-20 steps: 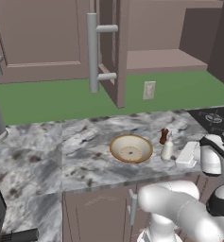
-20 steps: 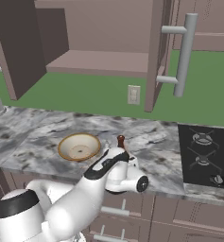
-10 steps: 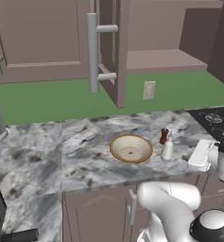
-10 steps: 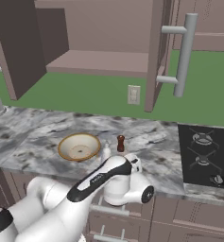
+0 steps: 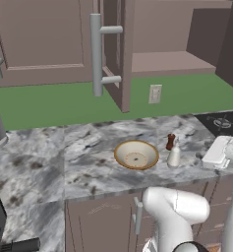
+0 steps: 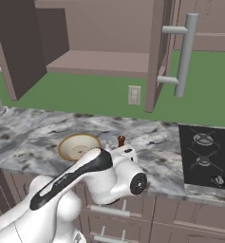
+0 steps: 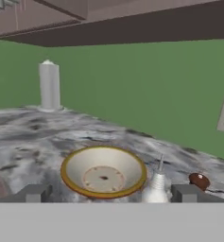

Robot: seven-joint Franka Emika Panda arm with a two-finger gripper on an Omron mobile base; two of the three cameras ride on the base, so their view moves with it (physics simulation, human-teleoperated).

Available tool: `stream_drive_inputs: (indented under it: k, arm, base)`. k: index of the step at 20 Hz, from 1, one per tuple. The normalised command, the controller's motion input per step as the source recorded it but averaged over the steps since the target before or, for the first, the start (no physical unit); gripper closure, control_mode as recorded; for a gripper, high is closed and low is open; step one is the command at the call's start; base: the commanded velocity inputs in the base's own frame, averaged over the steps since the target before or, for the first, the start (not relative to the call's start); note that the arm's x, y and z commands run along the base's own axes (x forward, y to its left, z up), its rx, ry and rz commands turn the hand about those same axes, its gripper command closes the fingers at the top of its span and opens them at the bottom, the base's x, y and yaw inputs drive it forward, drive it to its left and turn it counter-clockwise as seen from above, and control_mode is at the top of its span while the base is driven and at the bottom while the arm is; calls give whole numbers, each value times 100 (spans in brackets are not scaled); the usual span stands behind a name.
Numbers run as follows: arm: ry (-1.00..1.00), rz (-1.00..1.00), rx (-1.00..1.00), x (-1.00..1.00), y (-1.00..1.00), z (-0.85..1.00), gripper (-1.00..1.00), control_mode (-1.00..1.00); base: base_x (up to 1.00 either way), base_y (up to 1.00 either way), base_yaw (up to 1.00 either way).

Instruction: Retrieve the bottle and the shaker from the cabinet and place them next to the mixing bowl on the counter. Then add garlic from the fridge to the mixing bowl.

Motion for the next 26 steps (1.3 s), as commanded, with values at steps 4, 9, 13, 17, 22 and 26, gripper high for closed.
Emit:
stream_drive_inputs:
  k: [4,9,13,17,22,26]
  arm:
    - [23,-14,-5,-22,36,84,-100,-100]
    - [20,-18,-5,-9,40,49,-100,-100]
    - [20,-23,-1,-17,24,48,-100,-100]
    - [20,-31,0,-12,8,46,-100,-100]
    - [18,-42,1,-1,1,31,-100,-100]
    - [15,-46,0,0,1,6,-100,-100]
  base:
    - [0,0,0]
    - [0,0,0]
    - [0,0,0]
    - [0,0,0]
    - [0,0,0]
    - [0,0,0]
